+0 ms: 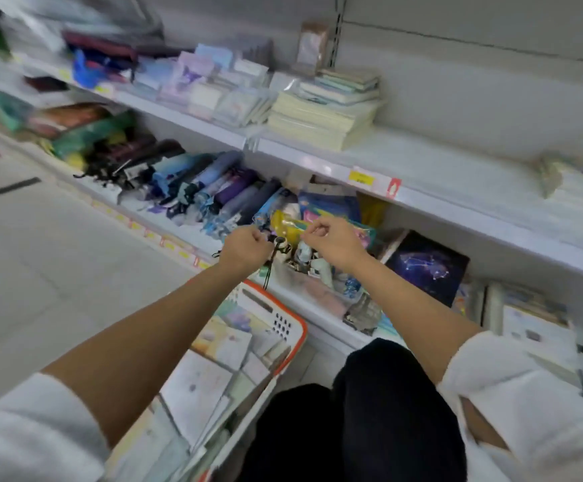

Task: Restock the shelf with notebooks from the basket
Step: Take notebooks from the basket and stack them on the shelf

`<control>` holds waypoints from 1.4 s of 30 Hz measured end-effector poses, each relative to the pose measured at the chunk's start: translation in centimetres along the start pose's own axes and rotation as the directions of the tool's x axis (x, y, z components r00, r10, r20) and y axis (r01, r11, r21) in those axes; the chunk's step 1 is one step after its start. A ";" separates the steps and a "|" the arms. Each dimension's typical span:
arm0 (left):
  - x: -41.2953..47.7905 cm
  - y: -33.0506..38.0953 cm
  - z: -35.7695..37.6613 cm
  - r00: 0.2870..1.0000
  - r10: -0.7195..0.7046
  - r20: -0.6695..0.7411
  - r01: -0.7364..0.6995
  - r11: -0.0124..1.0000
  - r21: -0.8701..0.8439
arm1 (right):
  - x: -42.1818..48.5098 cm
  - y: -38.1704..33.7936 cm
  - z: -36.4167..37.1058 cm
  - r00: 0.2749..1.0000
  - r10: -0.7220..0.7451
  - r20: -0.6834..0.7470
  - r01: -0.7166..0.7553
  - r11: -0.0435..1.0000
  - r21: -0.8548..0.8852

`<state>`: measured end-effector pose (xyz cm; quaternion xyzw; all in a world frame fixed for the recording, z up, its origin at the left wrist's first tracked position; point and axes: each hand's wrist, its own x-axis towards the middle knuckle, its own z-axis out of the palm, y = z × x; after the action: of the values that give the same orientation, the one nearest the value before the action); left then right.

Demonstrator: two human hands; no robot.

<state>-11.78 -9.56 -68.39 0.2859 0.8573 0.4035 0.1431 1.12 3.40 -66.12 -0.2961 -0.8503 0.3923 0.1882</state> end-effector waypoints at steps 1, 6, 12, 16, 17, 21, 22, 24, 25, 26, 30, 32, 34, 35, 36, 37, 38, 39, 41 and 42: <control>-0.5 -1.8 -0.5 0.999 -0.042 -0.007 0.042 0.999 -0.014 | -0.3 0.0 1.9 0.999 0.011 0.038 -0.012 1.000 0.023; -3.1 -10.3 -1.7 0.967 -0.253 -0.019 0.253 0.967 -0.038 | -3.0 1.0 10.4 0.951 0.079 0.300 -0.115 0.988 0.102; -7.7 -20.4 -1.8 0.856 -0.515 -0.036 0.512 0.856 -0.067 | -5.2 3.2 16.0 0.785 0.183 0.592 -0.172 0.982 -0.076; -11.2 -26.0 -1.4 0.743 -0.665 -0.077 0.657 0.746 -0.113 | -6.8 5.3 18.7 0.689 0.228 0.688 -0.031 0.958 -0.286; -12.1 -26.9 -1.4 0.714 -0.696 -0.072 0.687 0.717 -0.119 | -7.0 5.7 19.3 0.680 0.236 0.694 -0.018 0.952 -0.307; -14.6 -30.3 -0.8 0.563 -0.826 -0.011 0.825 0.563 -0.040 | -7.7 6.7 21.3 0.670 0.251 0.699 -0.015 0.945 -0.326; -15.2 -30.8 -0.7 0.542 -0.840 -0.009 0.840 0.542 0.009 | -7.9 6.8 21.8 0.661 0.253 0.707 -0.015 0.946 -0.324; -16.1 -31.8 -0.3 0.519 -0.855 -0.008 0.849 0.514 0.124 | -8.3 7.0 22.6 0.641 0.263 0.720 -0.037 0.949 -0.314; -16.4 -31.9 0.0 0.516 -0.856 -0.020 0.847 0.507 0.163 | -8.4 7.1 23.0 0.631 0.273 0.727 -0.062 0.951 -0.303; -16.7 -31.9 0.3 0.518 -0.855 -0.010 0.841 0.508 0.185 | -8.6 7.1 23.3 0.617 0.285 0.734 -0.092 0.952 -0.292; -17.6 -31.1 2.1 0.516 -0.851 0.100 0.849 0.524 0.068 | -8.7 7.2 24.1 0.605 0.317 0.730 -0.190 0.948 -0.254; -17.5 -30.7 2.7 0.589 -0.804 0.087 0.799 0.595 0.086 | -8.5 6.9 24.3 0.637 0.335 0.694 -0.228 0.942 -0.246; -17.0 -30.4 3.1 0.659 -0.748 0.072 0.736 0.662 0.138 | -8.6 6.6 24.5 0.623 0.339 0.705 -0.229 0.941 -0.250; -16.7 -30.2 3.3 0.683 -0.727 0.072 0.710 0.683 0.172 | -8.8 6.4 24.6 0.602 0.339 0.723 -0.214 0.941 -0.263; -16.4 -30.0 3.5 0.702 -0.709 0.074 0.687 0.700 0.196 | -9.1 6.4 24.8 0.586 0.343 0.734 -0.207 0.939 -0.274; -16.2 -30.0 3.7 0.717 -0.694 0.073 0.669 0.713 0.209 | -9.4 6.4 24.9 0.579 0.346 0.739 -0.211 0.938 -0.274; -16.0 -30.0 3.8 0.729 -0.681 0.065 0.657 0.724 0.212 | -9.7 6.4 25.1 0.576 0.348 0.739 -0.226 0.937 -0.265; -15.9 -30.0 3.8 0.739 -0.671 0.051 0.649 0.731 0.212 | -9.9 6.3 25.1 0.592 0.337 0.732 -0.236 0.941 -0.242; -15.9 -30.0 3.8 0.738 -0.674 0.005 0.662 0.726 0.184 | -9.8 6.0 24.9 0.636 0.321 0.702 -0.262 0.945 -0.195; -15.9 -29.9 3.9 0.721 -0.693 -0.026 0.687 0.709 0.157 | -9.7 5.9 24.8 0.644 0.309 0.700 -0.274 0.947 -0.166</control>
<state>-8.47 -32.13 -93.75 -0.0376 0.9281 0.2478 0.2753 -3.19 -13.67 -86.93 -0.2563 -0.8053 0.4821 -0.2310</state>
